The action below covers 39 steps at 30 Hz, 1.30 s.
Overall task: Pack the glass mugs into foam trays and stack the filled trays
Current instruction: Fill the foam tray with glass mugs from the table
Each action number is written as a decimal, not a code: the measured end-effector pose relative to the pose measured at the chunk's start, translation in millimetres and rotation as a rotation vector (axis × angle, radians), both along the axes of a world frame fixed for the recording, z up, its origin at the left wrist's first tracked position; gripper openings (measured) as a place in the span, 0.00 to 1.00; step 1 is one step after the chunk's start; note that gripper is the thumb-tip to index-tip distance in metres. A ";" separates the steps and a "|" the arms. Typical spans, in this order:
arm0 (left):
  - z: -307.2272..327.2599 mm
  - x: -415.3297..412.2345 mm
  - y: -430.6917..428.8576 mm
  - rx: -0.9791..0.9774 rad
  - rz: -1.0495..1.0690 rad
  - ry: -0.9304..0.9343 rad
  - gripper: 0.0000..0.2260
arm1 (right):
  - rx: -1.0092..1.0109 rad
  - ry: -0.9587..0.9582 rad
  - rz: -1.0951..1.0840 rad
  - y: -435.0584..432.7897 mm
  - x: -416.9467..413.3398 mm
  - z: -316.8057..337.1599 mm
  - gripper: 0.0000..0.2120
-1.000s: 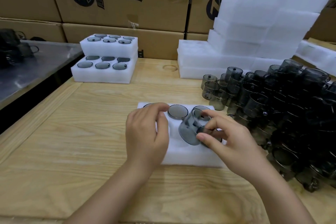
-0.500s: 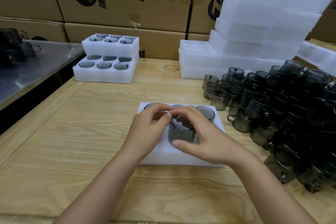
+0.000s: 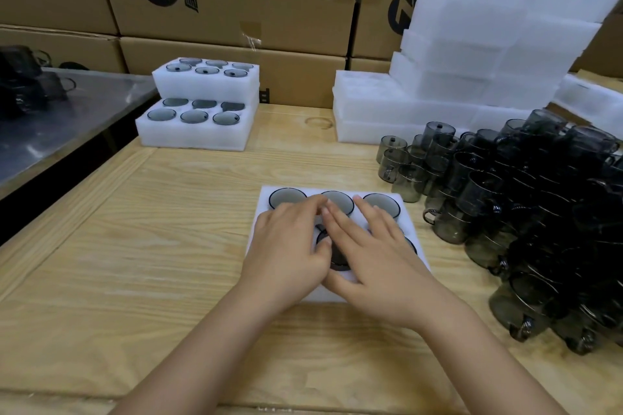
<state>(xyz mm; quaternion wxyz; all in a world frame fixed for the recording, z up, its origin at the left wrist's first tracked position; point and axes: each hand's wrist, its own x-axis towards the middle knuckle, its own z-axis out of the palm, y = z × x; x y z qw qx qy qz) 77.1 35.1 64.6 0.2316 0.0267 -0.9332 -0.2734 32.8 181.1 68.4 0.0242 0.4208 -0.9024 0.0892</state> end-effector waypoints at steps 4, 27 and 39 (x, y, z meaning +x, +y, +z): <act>-4.0 -1.9 -1.5 -0.118 -0.030 -0.001 0.23 | 0.132 -0.011 -0.050 -2.5 0.1 4.2 0.38; -0.4 -17.3 -59.8 1.197 0.276 0.355 0.13 | -0.089 0.325 -1.097 186.2 -26.2 73.3 0.33; -20.6 -25.4 -74.7 1.202 0.401 0.320 0.13 | -0.260 0.293 -1.124 178.4 -43.4 64.3 0.18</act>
